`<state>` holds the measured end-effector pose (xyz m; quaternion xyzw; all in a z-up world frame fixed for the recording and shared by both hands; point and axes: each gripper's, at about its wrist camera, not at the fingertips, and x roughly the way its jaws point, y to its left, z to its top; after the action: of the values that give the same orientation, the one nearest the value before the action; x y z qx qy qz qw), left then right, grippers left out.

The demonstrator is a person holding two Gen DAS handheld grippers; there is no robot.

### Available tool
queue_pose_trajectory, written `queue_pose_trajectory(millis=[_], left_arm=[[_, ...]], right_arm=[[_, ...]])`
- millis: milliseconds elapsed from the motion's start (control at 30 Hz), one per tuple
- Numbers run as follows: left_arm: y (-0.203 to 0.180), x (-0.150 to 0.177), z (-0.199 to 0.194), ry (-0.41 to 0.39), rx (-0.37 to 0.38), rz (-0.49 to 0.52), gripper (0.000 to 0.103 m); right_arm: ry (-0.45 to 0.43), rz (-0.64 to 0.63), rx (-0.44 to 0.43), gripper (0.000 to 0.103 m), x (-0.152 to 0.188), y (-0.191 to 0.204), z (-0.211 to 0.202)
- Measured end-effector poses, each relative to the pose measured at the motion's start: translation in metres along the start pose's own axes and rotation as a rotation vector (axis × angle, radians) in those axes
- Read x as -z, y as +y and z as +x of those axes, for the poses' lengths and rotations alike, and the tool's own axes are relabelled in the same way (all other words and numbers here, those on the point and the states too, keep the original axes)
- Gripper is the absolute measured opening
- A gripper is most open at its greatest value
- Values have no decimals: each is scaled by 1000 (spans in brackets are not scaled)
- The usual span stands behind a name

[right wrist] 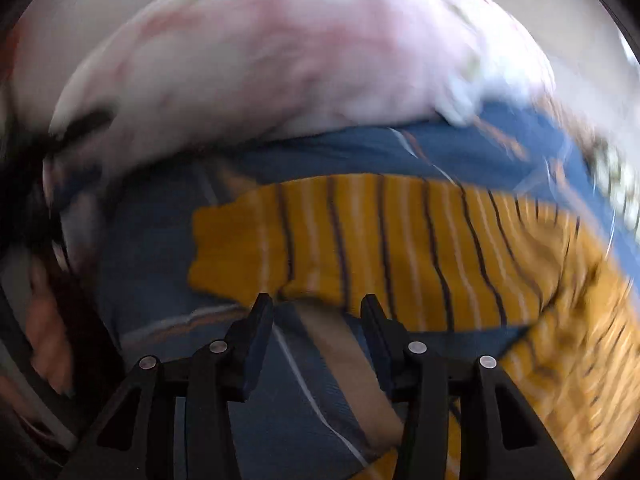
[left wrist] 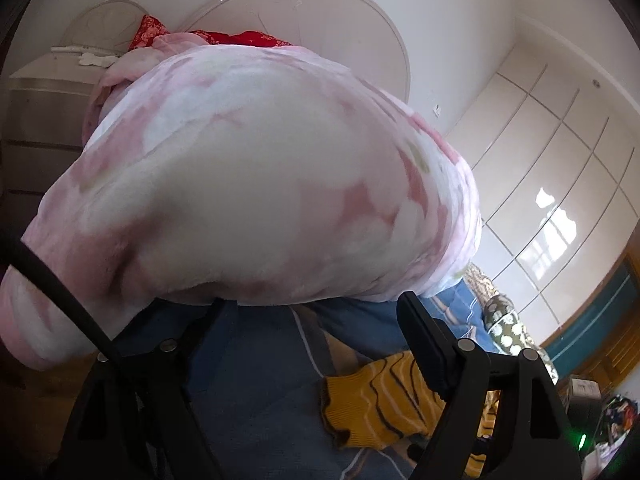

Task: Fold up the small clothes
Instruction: 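Carry the held sleeve across the sweater body and lay it down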

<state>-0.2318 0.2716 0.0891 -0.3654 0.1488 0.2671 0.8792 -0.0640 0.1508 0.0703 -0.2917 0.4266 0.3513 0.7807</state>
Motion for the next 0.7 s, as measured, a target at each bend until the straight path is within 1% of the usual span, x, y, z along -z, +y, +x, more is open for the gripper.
queue_pose_trajectory(millis=[100, 200, 267, 300, 333, 367, 400, 467, 533, 567, 600, 633, 667, 700], left_arm=[[3, -1, 3, 6, 2, -8, 81], [2, -4, 8, 19, -2, -29, 82], [3, -4, 10, 27, -7, -34, 82], [3, -4, 11, 28, -10, -33, 82], [4, -3, 11, 28, -13, -32, 82], [4, -3, 12, 27, -17, -29, 82], [3, -2, 12, 25, -21, -26, 82], [-1, 3, 13, 28, -21, -15, 82], [-8, 8, 15, 39, -8, 6, 82], [-15, 12, 16, 48, -2, 27, 82], [-20, 16, 17, 57, 5, 45, 82], [-26, 20, 18, 70, 16, 66, 82], [-34, 25, 21, 88, 26, 92, 83], [-40, 30, 23, 105, 33, 112, 83]], right_arm=[[17, -197, 127, 50, 7, 26, 7], [29, -305, 202, 50, 12, 37, 21], [25, -328, 229, 50, 11, 40, 31], [15, -317, 224, 42, 9, 40, 33], [15, -290, 204, 31, 8, 36, 33], [24, -225, 156, 8, 4, 29, 32], [20, -164, 122, 7, 0, 21, 31], [-47, -1, 78, 6, -8, -9, 10], [-124, 163, 79, 6, -11, -49, -20], [-175, 284, 78, 6, -6, -80, -41], [-210, 375, 83, 6, 1, -104, -57], [-251, 493, 103, 6, 16, -136, -78], [-284, 606, 136, 6, 37, -169, -98], [-303, 694, 165, 6, 57, -194, -112]])
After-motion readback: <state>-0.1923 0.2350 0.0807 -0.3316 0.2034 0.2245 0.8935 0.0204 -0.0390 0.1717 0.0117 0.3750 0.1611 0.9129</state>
